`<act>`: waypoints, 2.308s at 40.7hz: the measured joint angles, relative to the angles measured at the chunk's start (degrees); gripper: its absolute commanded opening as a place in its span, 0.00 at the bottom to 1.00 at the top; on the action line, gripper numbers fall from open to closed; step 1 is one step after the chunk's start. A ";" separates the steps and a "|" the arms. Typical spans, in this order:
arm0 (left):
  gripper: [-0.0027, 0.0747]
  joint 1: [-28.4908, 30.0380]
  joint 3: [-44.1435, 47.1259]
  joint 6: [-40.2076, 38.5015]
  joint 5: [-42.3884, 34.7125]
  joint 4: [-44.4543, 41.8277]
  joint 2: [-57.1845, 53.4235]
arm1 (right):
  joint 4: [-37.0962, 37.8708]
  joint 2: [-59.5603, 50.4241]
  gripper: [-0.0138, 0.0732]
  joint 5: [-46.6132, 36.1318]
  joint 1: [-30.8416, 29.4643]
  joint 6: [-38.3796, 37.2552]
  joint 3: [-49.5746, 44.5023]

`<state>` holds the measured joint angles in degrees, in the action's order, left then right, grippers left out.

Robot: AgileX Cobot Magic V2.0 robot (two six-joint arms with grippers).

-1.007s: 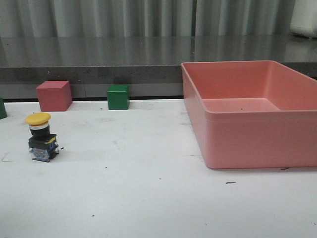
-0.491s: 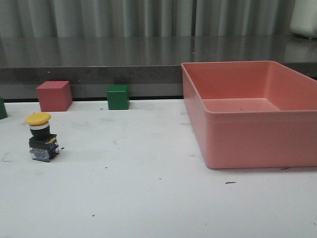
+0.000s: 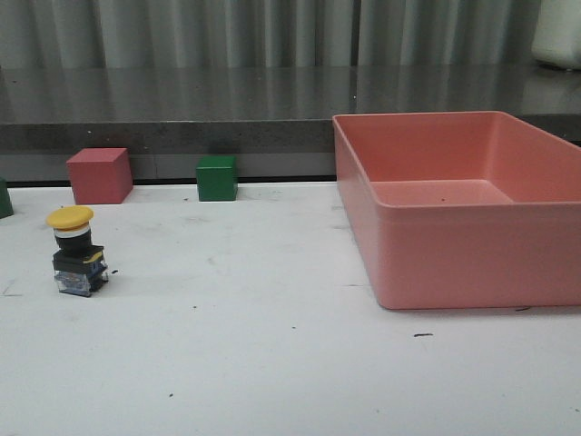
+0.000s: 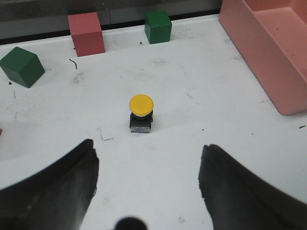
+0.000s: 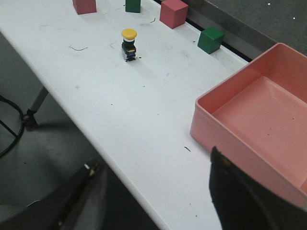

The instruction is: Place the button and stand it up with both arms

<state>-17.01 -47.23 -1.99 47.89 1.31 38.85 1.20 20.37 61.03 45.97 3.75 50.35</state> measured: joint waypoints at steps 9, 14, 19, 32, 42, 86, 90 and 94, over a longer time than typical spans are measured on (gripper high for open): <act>0.60 0.00 0.00 0.00 0.00 0.00 0.00 | 0.00 0.00 0.71 0.00 0.00 0.00 0.00; 0.60 0.00 0.00 0.00 0.00 -1.31 0.00 | 0.00 0.00 0.71 0.00 0.00 0.00 0.00; 0.60 0.00 0.00 0.00 0.00 -2.64 0.00 | 0.00 0.00 0.71 0.00 0.00 0.00 0.00; 0.16 0.00 0.00 0.00 0.00 -2.85 0.00 | 0.00 0.00 0.22 0.00 0.00 0.00 0.00; 0.01 0.00 0.00 0.00 0.00 -2.85 0.00 | 0.00 0.00 0.02 0.00 0.00 0.00 0.00; 0.01 11.87 28.29 0.00 -25.28 -2.96 -25.32 | 0.00 0.00 0.02 0.00 0.00 0.00 0.00; 0.01 14.08 35.26 0.00 -29.92 -2.82 -31.41 | 0.00 0.00 0.02 0.00 0.00 0.00 0.00; 0.01 15.62 40.54 0.00 -33.75 -2.18 -36.22 | 0.00 0.00 0.02 0.00 0.00 0.00 0.00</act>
<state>-1.39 -6.69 -1.99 14.14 -0.87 2.63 1.20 20.37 61.03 45.97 3.75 50.35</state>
